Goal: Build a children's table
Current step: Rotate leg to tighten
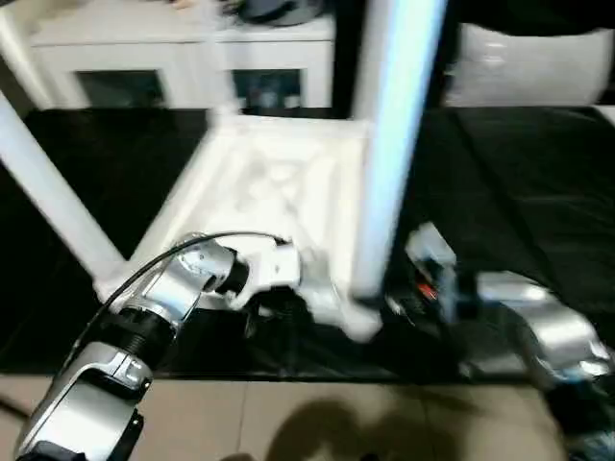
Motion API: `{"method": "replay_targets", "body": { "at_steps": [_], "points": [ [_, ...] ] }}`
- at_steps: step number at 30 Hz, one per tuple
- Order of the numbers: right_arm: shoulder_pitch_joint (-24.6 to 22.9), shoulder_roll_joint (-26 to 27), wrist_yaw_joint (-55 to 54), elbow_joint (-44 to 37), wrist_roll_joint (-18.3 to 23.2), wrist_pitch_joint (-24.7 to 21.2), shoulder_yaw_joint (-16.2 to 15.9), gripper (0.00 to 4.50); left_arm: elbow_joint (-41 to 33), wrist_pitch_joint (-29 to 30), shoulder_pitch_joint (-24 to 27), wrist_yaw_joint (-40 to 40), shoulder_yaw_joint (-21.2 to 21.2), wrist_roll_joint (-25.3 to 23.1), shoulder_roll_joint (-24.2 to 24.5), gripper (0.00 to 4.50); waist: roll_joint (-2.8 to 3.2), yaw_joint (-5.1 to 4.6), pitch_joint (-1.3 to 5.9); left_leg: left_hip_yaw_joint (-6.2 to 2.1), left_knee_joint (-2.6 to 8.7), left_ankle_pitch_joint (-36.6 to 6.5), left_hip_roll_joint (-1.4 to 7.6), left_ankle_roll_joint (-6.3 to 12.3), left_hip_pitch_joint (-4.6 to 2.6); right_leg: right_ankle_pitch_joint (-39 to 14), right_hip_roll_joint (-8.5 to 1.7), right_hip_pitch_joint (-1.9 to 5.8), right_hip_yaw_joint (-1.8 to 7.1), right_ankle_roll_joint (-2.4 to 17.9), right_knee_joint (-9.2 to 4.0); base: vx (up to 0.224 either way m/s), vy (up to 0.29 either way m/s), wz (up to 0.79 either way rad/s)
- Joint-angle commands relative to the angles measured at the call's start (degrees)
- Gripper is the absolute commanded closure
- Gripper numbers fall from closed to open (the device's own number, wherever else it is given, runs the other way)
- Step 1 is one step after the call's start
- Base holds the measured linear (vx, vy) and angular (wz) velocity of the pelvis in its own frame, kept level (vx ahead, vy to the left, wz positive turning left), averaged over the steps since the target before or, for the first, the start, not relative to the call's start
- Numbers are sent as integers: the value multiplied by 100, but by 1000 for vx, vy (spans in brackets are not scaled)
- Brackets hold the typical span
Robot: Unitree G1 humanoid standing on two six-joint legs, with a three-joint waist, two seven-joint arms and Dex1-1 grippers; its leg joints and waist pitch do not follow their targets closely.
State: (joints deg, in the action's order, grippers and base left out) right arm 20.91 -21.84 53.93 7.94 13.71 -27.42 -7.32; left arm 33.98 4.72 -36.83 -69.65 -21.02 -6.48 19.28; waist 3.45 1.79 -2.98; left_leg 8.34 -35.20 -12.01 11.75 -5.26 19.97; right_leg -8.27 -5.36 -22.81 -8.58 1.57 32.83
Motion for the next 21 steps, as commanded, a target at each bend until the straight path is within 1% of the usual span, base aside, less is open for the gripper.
{"method": "replay_targets", "body": {
  "at_steps": [1, 2, 3, 4, 5, 7, 8, 9, 10, 11, 13, 14, 15, 16, 17, 18, 19, 20, 21],
  "points": [
    [211, 330, -914, 281, -255, -265, -48, 255, -369, 266, -79, 328, -79, 205, -482, 450, -60, -34, 327, -10, 422, -1594, 21, 119, 37, -3446, -305, 334, 132, 119, -635, 0, 0, 0],
    [303, 540, -1319, 378, -326, -381, 12, 256, -410, 456, -100, 606, -26, 170, -620, 450, -62, -163, 349, -29, 405, -1660, -6, 162, 76, -3426, -303, 374, 79, 34, -667, 0, 0, 0],
    [374, 682, -1579, 461, -374, -412, 44, 256, -434, 576, -118, 787, 5, 140, -712, 450, -42, -253, 349, -37, 398, -1706, -7, 193, 69, -3391, -300, 358, 55, 45, -687, 0, 0, 0],
    [474, 877, -1919, 583, -451, -385, 64, 256, -449, 746, -152, 1080, 59, 86, -853, 450, -32, -282, 353, -43, 396, -1708, 1, 197, 63, -3348, -306, 353, 57, 61, -684, 0, 0, 0],
    [527, 980, -2090, 653, -496, -344, 66, 256, -444, 822, -176, 1242, 87, 55, -931, 450, -38, -352, 352, -40, 389, -1718, -7, 234, 61, -3289, -297, 339, 47, 100, -701, 0, 0, 0],
    [563, 1132, -2212, 709, -510, -299, 93, 256, -483, 937, -188, 1403, 103, 2, -1030, 450, -46, -363, 353, -21, 374, -1733, -32, 295, 38, -3328, -289, 319, 48, 86, -732, 0, 0, 0],
    [575, 1232, -2196, 746, -576, -128, 34, 256, -572, 1092, -189, 1525, 116, -26, -1150, 450, -94, -370, 366, -11, 384, -1617, -17, 375, 55, -3208, -304, 325, 84, 156, -705, 0, 0, 0],
    [572, 1234, -2184, 751, -581, -104, 26, 222, -579, 1102, -190, 1531, 116, -27, -1160, 450, -79, -360, 373, -14, 389, -1568, -6, 390, 62, -3134, -311, 336, 94, 190, -676, 0, 0, 0],
    [565, 1231, -2165, 758, -581, -75, 21, 201, -585, 1107, -191, 1534, 115, -30, -1169, 450, -80, -347, 385, -15, 404, -1430, 14, 438, 79, -2942, -314, 347, 133, 260, -644, 0, 0, 0],
    [560, 1241, -2176, 766, -584, -66, 29, 187, -600, 1129, -190, 1551, 113, -38, -1179, 450, -72, -331, 394, -16, 414, -1282, 30, 483, 100, -2702, -316, 357, 167, 361, -599, 0, 0, 0],
    [537, 1230, -2142, 736, -570, -70, 34, 177, -629, 1151, -181, 1565, 92, -58, -1149, 450, -66, -316, 407, -11, 415, -1168, 44, 519, 100, -2488, -315, 357, 194, 473, -565, 0, 0, 0],
    [435, 1086, -1953, 607, -515, 23, 56, 154, -634, 1090, -151, 1537, 71, -113, -996, 450, -40, -244, 433, -3, 419, -954, 75, 567, 86, -2127, -325, 361, 238, 648, -504, 0, 0, 0],
    [405, 1034, -1885, 568, -501, 67, 57, 154, -624, 1054, -144, 1516, 66, -126, -947, 450, -43, -226, 441, 2, 417, -874, 80, 593, 94, -1991, -319, 369, 249, 696, -484, 0, 0, 0],
    [405, 1034, -1885, 568, -501, 67, 57, 145, -624, 1054, -144, 1516, 66, -126, -947, 450, -49, -194, 453, 12, 407, -737, 86, 646, 102, -1766, -319, 372, 268, 786, -448, 0, 0, 0],
    [340, 936, -1751, 492, -467, 145, 78, 132, -594, 1009, -136, 1499, 72, -140, -869, 450, -46, -152, 466, 13, 405, -573, 83, 676, 116, -1539, -324, 395, 279, 865, -408, 0, 0, 0],
    [288, 850, -1599, 433, -436, 239, 82, 122, -560, 953, -138, 1475, 66, -157, -811, 450, -42, -106, 476, 21, 396, -453, 82, 721, 122, -1329, -321, 406, 289, 904, -381, 0, 0, 0],
    [240, 768, -1454, 381, -409, 333, 80, 122, -540, 907, -134, 1443, 62, -177, -764, 450, -42, -106, 476, 21, 396, -453, 82, 721, 122, -1329, -321, 406, 289, 904, -381, 0, 0, 0],
    [179, 659, -1272, 307, -372, 419, 72, 103, -507, 853, -134, 1392, 62, -191, -707, 450, -36, -72, 478, 31, 395, -400, 78, 782, 116, -1202, -321, 410, 292, 969, -365, 0, 0, 0],
    [94, 503, -1029, 200, -317, 518, 91, 103, -454, 695, -130, 1261, 67, -182, -627, 450, -25, -42, 471, 34, 396, -429, 84, 808, 108, -1247, -321, 410, 291, 956, -381, 0, 0, 0]
  ]
}}
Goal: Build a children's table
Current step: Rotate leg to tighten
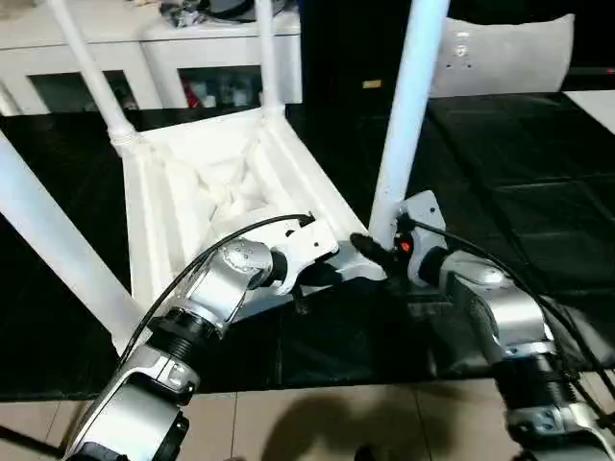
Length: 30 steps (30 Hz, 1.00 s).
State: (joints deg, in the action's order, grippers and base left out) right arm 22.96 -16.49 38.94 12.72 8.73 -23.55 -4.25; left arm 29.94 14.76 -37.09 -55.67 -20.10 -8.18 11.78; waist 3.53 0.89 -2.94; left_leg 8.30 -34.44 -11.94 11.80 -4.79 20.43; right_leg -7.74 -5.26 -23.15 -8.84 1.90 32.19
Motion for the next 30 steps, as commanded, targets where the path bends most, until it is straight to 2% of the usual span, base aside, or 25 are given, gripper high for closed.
{"method": "replay_targets", "body": {
  "at_steps": [1, 2, 4, 5, 6, 9, 14, 15, 17, 18, 20, 22, 23, 24, 26, 30],
  "points": [
    [-131, -68, 524, -304, 195, 148, -202, 97, -41, -363, -101, -178, -29, 2, 147, 450, -38, 59, 464, 41, 322, -456, 86, 766, 55, -1317, -328, 436, 321, 917, -316, 0, 0, 0],
    [-170, -154, 658, -365, 264, 136, -145, 76, -25, -469, -89, -321, -43, 48, 212, 450, -42, 73, 465, 36, 325, -450, 87, 770, 57, -1332, -326, 442, 320, 910, -314, 0, 0, 0],
    [-202, -314, 892, -425, 385, 96, -54, 67, 11, -617, -74, -523, -109, 53, 331, 450, -29, 107, 453, 37, 343, -520, 102, 741, 38, -1437, -320, 426, 319, 897, -329, 0, 0, 0],
    [-212, -411, 1018, -424, 404, 123, -28, 54, 43, -748, -65, -645, -141, 59, 385, 450, -25, 129, 440, 37, 358, -712, 106, 677, 28, -1645, -321, 427, 318, 849, -352, 0, 0, 0],
    [-245, -664, 1316, -433, 390, 220, -60, 45, 94, -961, -48, -910, -205, 88, 490, 450, -13, 136, 444, 39, 358, -740, 114, 641, 12, -1664, -321, 415, 324, 846, -349, 0, 0, 0],
    [-310, -1107, 1926, -479, 391, 482, -180, 18, 238, -1362, -67, -1396, -356, 108, 700, 450, -49, 190, 427, 55, 366, -888, 108, 599, 5, -1821, -321, 411, 340, 810, -368, 0, 0, 0],
    [-362, -1451, 2627, -605, 560, 469, -314, 4, 496, -1989, -135, -1888, -494, 137, 885, 450, -55, 260, 440, 67, 358, -826, 102, 629, 3, -1920, -322, 415, 331, 759, -369, 0, 0, 0],
    [-368, -1575, 3006, -639, 688, 458, -381, 21, 558, -2207, -154, -2158, -559, 156, 958, 450, -53, 283, 448, 62, 360, -802, 119, 646, 1, -1849, -320, 415, 331, 788, -355, 0, 0, 0],
    [-365, -1607, 3130, -643, 730, 470, -405, 32, 563, -2255, -159, -2244, -568, 177, 967, 450, -48, 312, 453, 62, 359, -767, 140, 658, -1, -1731, -328, 407, 346, 834, -329, 0, 0, 0],
    [-364, -1622, 3240, -644, 779, 483, -425, 40, 569, -2297, -162, -2314, -580, 191, 972, 450, -73, 317, 452, 65, 361, -765, 142, 663, 1, -1719, -325, 407, 344, 851, -328, 0, 0, 0],
    [-357, -1674, 3465, -646, 854, 505, -498, 66, 590, -2398, -175, -2482, -630, 216, 994, 450, -59, 375, 463, 73, 355, -721, 150, 643, -11, -1678, -336, 400, 352, 897, -316, 0, 0, 0],
    [-356, -1689, 3514, -650, 862, 506, -519, 66, 597, -2424, -180, -2520, -646, 220, 1000, 450, -55, 423, 463, 73, 359, -688, 161, 633, -16, -1642, -337, 390, 361, 918, -302, 0, 0, 0],
    [-361, -1709, 3701, -674, 916, 436, -606, 87, 602, -2567, -175, -2726, -727, 218, 1030, 450, -98, 439, 470, 74, 360, -657, 164, 629, -15, -1600, -340, 397, 363, 923, -295, 0, 0, 0],
    [-361, -1708, 3710, -674, 919, 431, -611, 87, 602, -2576, -173, -2740, -732, 218, 1031, 450, -88, 453, 467, 70, 361, -643, 163, 632, -9, -1599, -349, 402, 365, 930, -289, 0, 0, 0],
    [-352, -1708, 3775, -656, 937, 402, -638, 113, 637, -2659, -174, -2831, -747, 234, 1034, 450, -70, 466, 459, 74, 361, -671, 158, 607, -12, -1713, -348, 395, 361, 886, -305, 0, 0, 0],
    [-340, -1723, 3861, -612, 949, 369, -681, 140, 633, -2721, -154, -2894, -753, 244, 1044, 450, -78, 492, 458, 81, 364, -706, 154, 548, -21, -1854, -346, 391, 359, 819, -325, 0, 0, 0]
  ]
}}
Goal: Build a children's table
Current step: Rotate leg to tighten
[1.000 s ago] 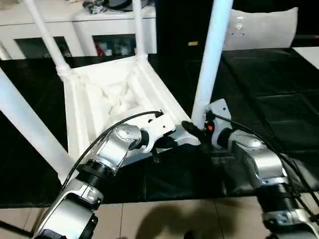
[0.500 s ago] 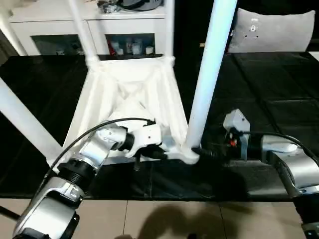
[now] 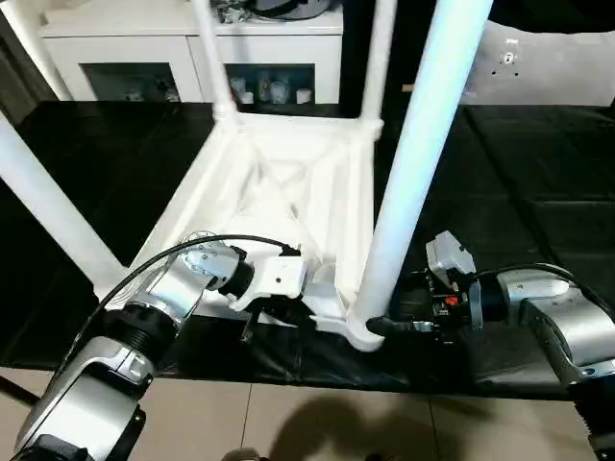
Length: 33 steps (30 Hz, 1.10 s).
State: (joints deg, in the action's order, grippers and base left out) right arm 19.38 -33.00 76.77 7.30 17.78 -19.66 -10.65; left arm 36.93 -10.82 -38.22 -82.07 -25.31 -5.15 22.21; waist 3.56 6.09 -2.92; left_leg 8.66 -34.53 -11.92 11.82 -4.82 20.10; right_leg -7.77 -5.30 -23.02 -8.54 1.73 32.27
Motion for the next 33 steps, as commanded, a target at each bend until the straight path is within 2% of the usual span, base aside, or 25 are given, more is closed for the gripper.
{"method": "replay_targets", "body": {
  "at_steps": [1, 6, 12, 13, 17, 20, 21, 24, 25, 26, 27, 30, 31, 32, 33],
  "points": [
    [16, -71, 88, -67, 48, -19, -49, 148, -78, -167, -32, -261, -238, -55, 4, 450, -81, -19, 456, 42, 377, -694, 156, 544, 15, -1851, -343, 380, 329, 822, -329, 0, 0, 0],
    [9, -12, 100, -37, 34, -58, -127, 197, -137, -200, 20, -325, -257, -44, 9, 450, -99, 7, 467, 46, 370, -599, 152, 543, 20, -1759, -340, 381, 335, 821, -309, 0, 0, 0],
    [-24, 24, 80, -133, 111, -175, -148, 241, -151, -175, 54, -332, -237, -11, -4, 450, -89, 12, 465, 47, 368, -593, 151, 547, 22, -1794, -340, 380, 332, 804, -315, 0, 0, 0],
    [-51, 52, 36, -180, 143, -217, -139, 248, -180, -94, 77, -313, -217, 27, -18, 450, -72, 13, 466, 45, 367, -602, 152, 541, 20, -1798, -337, 377, 330, 799, -315, 0, 0, 0],
    [-125, 203, -296, -283, 171, -316, -68, 253, -317, 330, 126, -171, -140, 90, -65, 450, -77, -5, 455, 47, 381, -647, 151, 487, 19, -1865, -332, 382, 329, 770, -329, 0, 0, 0],
    [-57, 515, -1196, -123, -148, -427, 31, 253, -412, 750, 143, 229, 17, 106, -187, 450, -78, -43, 430, 49, 389, -764, 125, 402, 9, -2145, -330, 364, 308, 693, -367, 0, 0, 0],
    [-18, 663, -1570, -62, -274, -487, 72, 254, -459, 968, 145, 424, 85, 103, -259, 450, -87, -108, 399, 61, 388, -942, 74, 299, -3, -2619, -316, 361, 273, 512, -444, 0, 0, 0],
    [194, 1340, -2969, 113, -587, -926, 277, 255, -771, 1703, 213, 1140, 244, 28, -544, 450, -85, -256, 367, 29, 389, -1152, 34, 166, 17, -3103, -302, 373, 193, 262, -522, 0, 0, 0],
    [239, 1466, -3226, 143, -636, -1023, 308, 256, -846, 1849, 232, 1284, 270, 14, -603, 450, -82, -364, 352, 20, 368, -1302, 2, 127, 27, -3299, -288, 367, 135, 144, -573, 0, 0, 0],
    [279, 1574, -3432, 174, -669, -1100, 339, 256, -897, 1981, 240, 1421, 301, 10, -671, 450, -66, -413, 355, 11, 351, -1391, -9, 112, 5, -3396, -289, 360, 101, 94, -596, 0, 0, 0],
    [344, 1724, -3754, 235, -755, -1188, 380, 256, -960, 2156, 242, 1637, 344, -31, -773, 450, -33, -551, 359, -14, 328, -1578, -17, 159, -6, -3520, -284, 363, 34, -64, -674, 0, 0, 0],
    [572, 2125, -4569, 571, -1010, -1214, 446, 256, -1031, 2569, 196, 2369, 479, -176, -1123, 450, -32, -719, 356, -39, 317, -1718, -16, 220, 9, -3387, -267, 350, -15, -22, -698, 0, 0, 0],
    [625, 2201, -4688, 672, -1026, -1125, 470, 256, -1011, 2625, 166, 2541, 504, -215, -1210, 450, -55, -787, 352, -39, 286, -1775, -33, 237, -16, -3448, -266, 329, -59, -55, -733, 0, 0, 0],
    [665, 2283, -4785, 758, -1027, -980, 510, 256, -996, 2673, 137, 2702, 519, -263, -1288, 450, -10, -813, 369, -42, 288, -1789, -22, 296, -34, -3358, -296, 345, -52, -27, -744, 0, 0, 0],
    [672, 2303, -4806, 772, -1028, -948, 522, 256, -996, 2684, 131, 2734, 520, -276, -1303, 450, -8, -824, 383, -50, 303, -1777, -3, 332, -25, -3238, -302, 356, -45, 4, -727, 0, 0, 0]
  ]
}}
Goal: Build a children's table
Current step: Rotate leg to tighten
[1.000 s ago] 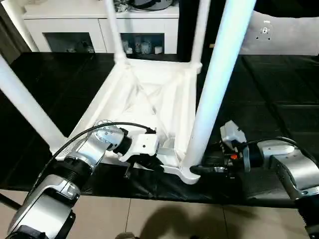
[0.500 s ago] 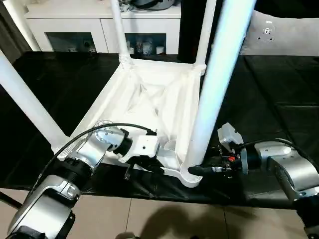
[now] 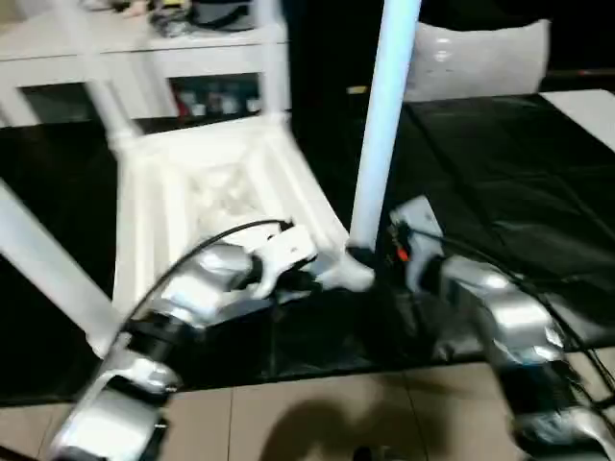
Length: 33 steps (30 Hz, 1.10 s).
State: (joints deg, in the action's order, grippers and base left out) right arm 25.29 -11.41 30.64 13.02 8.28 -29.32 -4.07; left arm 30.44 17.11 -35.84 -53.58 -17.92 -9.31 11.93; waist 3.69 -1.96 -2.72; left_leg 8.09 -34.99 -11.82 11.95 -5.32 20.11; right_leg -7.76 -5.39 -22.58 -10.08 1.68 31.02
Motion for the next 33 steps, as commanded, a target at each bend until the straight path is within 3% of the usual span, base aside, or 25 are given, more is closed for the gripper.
{"method": "replay_targets", "body": {
  "at_steps": [1, 5, 7, 8, 10, 12, 13, 15, 18, 22, 27, 31, 32, 33],
  "points": [
    [106, 243, -175, 250, 0, 111, -55, 222, -370, -28, -140, 17, -208, 102, -354, 450, -42, -32, 372, -9, 380, -1741, 13, 429, 12, -3024, -301, 341, 128, 70, -569, 0, 0, 0],
    [54, 202, -38, 86, 29, 61, -84, 172, -382, 32, -199, 160, -227, 16, -350, 450, -42, -30, 385, -12, 408, -1557, 30, 484, 37, -2666, -322, 360, 217, 321, -484, 0, 0, 0],
    [-21, 85, 105, 1, 37, 174, -82, 146, -337, -109, -192, 123, -276, -50, -250, 450, -49, 36, 425, -1, 412, -1150, 67, 576, 60, -2109, -329, 373, 297, 561, -378, 0, 0, 0],
    [-45, 36, 139, -5, 34, 229, -75, 144, -312, -165, -186, 117, -300, -88, -205, 450, -14, 92, 440, 6, 402, -920, 72, 628, 72, -1856, -340, 387, 328, 674, -325, 0, 0, 0],
    [-99, -101, 251, 17, 22, 370, -63, 125, -240, -389, -174, 47, -368, -159, -82, 450, -38, 170, 460, 23, 384, -660, 74, 681, 72, -1525, -340, 380, 368, 794, -272, 0, 0, 0],
    [-208, -298, 552, -45, 81, 511, -32, 103, -115, -532, -184, -14, -357, -175, 30, 450, -46, 232, 490, 33, 360, -409, 51, 754, 118, -1235, -329, 421, 396, 860, -203, 0, 0, 0],
    [-278, -412, 774, -111, 133, 628, -31, 98, -44, -647, -196, -92, -359, -171, 91, 450, -64, 282, 490, 51, 346, -275, 40, 813, 130, -1069, -323, 405, 418, 908, -165, 0, 0, 0],
    [-383, -608, 1149, -235, 240, 755, -34, 80, 66, -923, -216, -282, -406, -172, 211, 450, -60, 334, 457, 69, 355, -386, 33, 864, 120, -1331, -324, 397, 411, 854, -212, 0, 0, 0],
    [-526, -1076, 1928, -443, 451, 807, -53, 53, 227, -1337, -250, -741, -510, -97, 429, 450, -58, 417, 431, 77, 388, -716, 50, 755, 67, -1916, -297, 375, 399, 649, -280, 0, 0, 0],
    [-541, -1404, 2390, -465, 557, 815, -58, 15, 336, -1646, -295, -1009, -577, -35, 536, 450, -63, 421, 401, 80, 409, -1026, 56, 646, 35, -2325, -287, 350, 398, 539, -326, 0, 0, 0],
    [-493, -1817, 3051, -471, 685, 818, -129, 4, 527, -2209, -367, -1505, -713, 28, 637, 450, -73, 481, 429, 79, 404, -862, 80, 662, 38, -2136, -303, 345, 424, 617, -289, 0, 0, 0],
    [-413, -2076, 3440, -342, 552, 1117, -318, 4, 608, -2683, -371, -2088, -916, 61, 773, 450, -78, 589, 454, 88, 395, -660, 94, 719, 39, -1879, -316, 344, 443, 713, -238, 0, 0, 0],
    [-401, -2082, 3522, -323, 608, 1073, -317, 4, 585, -2729, -357, -2176, -941, 86, 797, 450, -110, 598, 460, 92, 395, -626, 102, 734, 47, -1788, -313, 350, 446, 758, -220, 0, 0, 0],
    [-404, -2092, 3575, -330, 631, 1069, -324, 21, 578, -2752, -352, -2210, -951, 90, 809, 450, -98, 628, 458, 92, 392, -579, 110, 739, 48, -1729, -314, 344, 451, 798, -200, 0, 0, 0]
  ]
}}
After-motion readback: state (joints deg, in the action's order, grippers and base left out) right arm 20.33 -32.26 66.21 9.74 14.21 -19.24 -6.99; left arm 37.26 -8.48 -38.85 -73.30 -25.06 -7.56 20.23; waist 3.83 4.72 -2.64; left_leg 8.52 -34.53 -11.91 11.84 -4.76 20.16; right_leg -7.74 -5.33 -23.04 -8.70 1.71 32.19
